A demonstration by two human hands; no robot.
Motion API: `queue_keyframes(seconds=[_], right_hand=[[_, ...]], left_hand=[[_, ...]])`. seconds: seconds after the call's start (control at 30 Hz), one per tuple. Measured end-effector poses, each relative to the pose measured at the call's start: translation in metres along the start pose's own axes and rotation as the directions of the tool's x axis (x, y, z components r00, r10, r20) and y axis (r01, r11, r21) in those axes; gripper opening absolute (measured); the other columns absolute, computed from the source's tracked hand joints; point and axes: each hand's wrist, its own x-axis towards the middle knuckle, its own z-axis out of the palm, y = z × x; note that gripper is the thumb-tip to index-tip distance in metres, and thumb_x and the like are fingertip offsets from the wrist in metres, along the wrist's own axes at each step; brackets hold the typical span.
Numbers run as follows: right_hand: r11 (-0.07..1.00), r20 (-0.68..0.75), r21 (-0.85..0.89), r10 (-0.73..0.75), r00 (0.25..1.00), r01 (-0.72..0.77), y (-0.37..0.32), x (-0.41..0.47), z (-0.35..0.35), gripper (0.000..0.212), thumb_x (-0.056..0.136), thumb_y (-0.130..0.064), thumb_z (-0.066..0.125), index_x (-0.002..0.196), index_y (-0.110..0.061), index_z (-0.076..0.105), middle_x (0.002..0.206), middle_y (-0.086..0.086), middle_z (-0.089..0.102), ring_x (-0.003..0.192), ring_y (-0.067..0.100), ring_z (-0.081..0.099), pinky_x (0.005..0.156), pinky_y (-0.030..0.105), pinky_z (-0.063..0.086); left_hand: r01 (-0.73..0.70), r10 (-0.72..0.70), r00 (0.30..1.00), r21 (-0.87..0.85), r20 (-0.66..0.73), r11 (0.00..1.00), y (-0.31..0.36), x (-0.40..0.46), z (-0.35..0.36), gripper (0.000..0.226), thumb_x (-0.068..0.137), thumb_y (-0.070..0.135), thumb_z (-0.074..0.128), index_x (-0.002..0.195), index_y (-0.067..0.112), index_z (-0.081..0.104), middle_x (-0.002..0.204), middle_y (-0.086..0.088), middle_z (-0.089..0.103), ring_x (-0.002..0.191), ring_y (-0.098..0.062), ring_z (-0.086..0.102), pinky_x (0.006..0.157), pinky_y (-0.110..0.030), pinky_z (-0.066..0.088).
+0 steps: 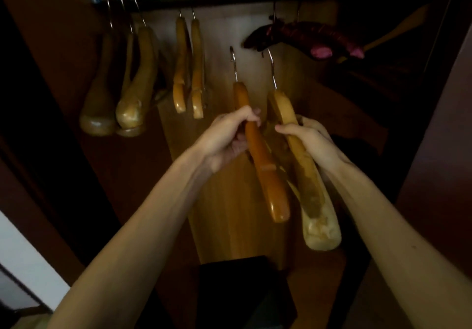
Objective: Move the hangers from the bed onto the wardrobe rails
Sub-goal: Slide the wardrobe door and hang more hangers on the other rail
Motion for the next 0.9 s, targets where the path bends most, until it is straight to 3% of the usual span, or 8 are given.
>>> queue_keyframes(seconds=[0.03, 0.1, 0.17, 0.37, 0.57, 0.7, 0.8, 0.9], right_hand=[[1.0, 0.002, 0.026, -0.004, 1.0, 0.004, -0.011, 0.008, -0.001, 0.092, 0.066, -0.052, 0.081, 0.142, -0.011, 0.05, 0.102, 0.006, 0.074, 0.086, 0.019, 0.074, 0.068, 0.034, 0.059], [0.996, 0.023, 0.066, -0.067, 0.997, 0.065, -0.032, 0.023, -0.003, 0.062, 0.08, -0.04, 0.076, 0.126, -0.002, 0.061, 0.087, 0.007, 0.071, 0.072, 0.018, 0.07, 0.056, 0.024, 0.055], [0.989, 0.038, 0.073, -0.13, 0.991, 0.127, -0.051, 0.038, -0.004, 0.045, 0.089, -0.033, 0.069, 0.112, 0.005, 0.067, 0.083, 0.012, 0.065, 0.072, 0.022, 0.063, 0.058, 0.022, 0.054], [0.967, 0.049, 0.048, -0.252, 0.966, 0.25, -0.093, 0.082, 0.007, 0.041, 0.094, -0.033, 0.062, 0.119, -0.002, 0.07, 0.11, 0.03, 0.067, 0.088, 0.026, 0.064, 0.061, 0.018, 0.054], [0.951, 0.052, 0.115, -0.294, 0.954, 0.287, -0.124, 0.124, 0.021, 0.026, 0.092, -0.031, 0.064, 0.1, -0.009, 0.077, 0.099, 0.017, 0.075, 0.081, 0.019, 0.073, 0.06, 0.018, 0.056], [0.954, 0.017, 0.084, -0.291, 0.956, 0.289, -0.138, 0.151, 0.024, 0.02, 0.09, -0.034, 0.066, 0.085, -0.019, 0.078, 0.081, 0.004, 0.071, 0.066, 0.01, 0.066, 0.067, 0.025, 0.055], [0.956, 0.004, 0.06, -0.286, 0.958, 0.286, -0.142, 0.169, 0.024, 0.02, 0.087, -0.037, 0.068, 0.084, -0.02, 0.079, 0.077, -0.003, 0.074, 0.072, 0.011, 0.064, 0.082, 0.033, 0.053], [0.963, -0.005, 0.049, -0.267, 0.964, 0.267, -0.139, 0.18, 0.023, 0.029, 0.089, -0.038, 0.067, 0.098, -0.013, 0.077, 0.076, -0.002, 0.072, 0.069, 0.01, 0.063, 0.078, 0.029, 0.053]], left_hand=[[-0.02, 0.02, 1.0, 0.0, 0.006, 1.0, 0.012, 0.005, 0.003, 0.026, 0.095, 0.01, 0.055, 0.121, 0.008, 0.056, 0.07, 0.004, 0.05, 0.045, -0.001, 0.035, 0.044, -0.011, 0.029], [-0.06, 0.06, 0.998, 0.024, 0.003, 0.998, 0.034, 0.015, 0.007, 0.025, 0.095, 0.008, 0.053, 0.12, 0.01, 0.049, 0.07, 0.004, 0.048, 0.044, -0.001, 0.035, 0.045, -0.011, 0.025], [-0.093, 0.094, 0.995, 0.047, -0.017, 0.995, 0.056, 0.025, 0.012, 0.024, 0.095, 0.007, 0.051, 0.118, 0.011, 0.045, 0.071, 0.003, 0.046, 0.044, -0.002, 0.036, 0.044, -0.011, 0.025], [-0.155, 0.159, 0.987, 0.085, -0.037, 0.984, 0.102, 0.063, 0.007, 0.011, 0.094, 0.008, 0.052, 0.085, 0.013, 0.052, 0.063, 0.005, 0.049, 0.045, -0.003, 0.036, 0.043, -0.012, 0.028], [-0.104, 0.12, 0.99, 0.178, -0.078, 0.978, 0.128, 0.096, 0.0, 0.017, 0.09, 0.016, 0.052, 0.073, 0.013, 0.056, 0.056, 0.006, 0.049, 0.044, -0.005, 0.037, 0.047, -0.014, 0.034], [-0.109, 0.132, 0.981, 0.16, -0.14, 0.981, 0.138, 0.115, -0.008, 0.01, 0.084, 0.022, 0.057, 0.078, 0.015, 0.06, 0.09, -0.009, 0.057, 0.062, -0.014, 0.062, 0.06, -0.022, 0.052], [-0.151, 0.173, 0.975, 0.155, -0.137, 0.976, 0.143, 0.126, -0.013, 0.013, 0.089, 0.019, 0.053, 0.077, 0.014, 0.057, 0.082, -0.004, 0.058, 0.054, -0.009, 0.059, 0.047, -0.015, 0.041], [-0.13, 0.167, 0.974, 0.229, -0.152, 0.965, 0.141, 0.135, -0.017, 0.018, 0.09, 0.016, 0.051, 0.074, 0.013, 0.058, 0.067, 0.001, 0.059, 0.039, -0.003, 0.044, 0.04, -0.013, 0.033]])
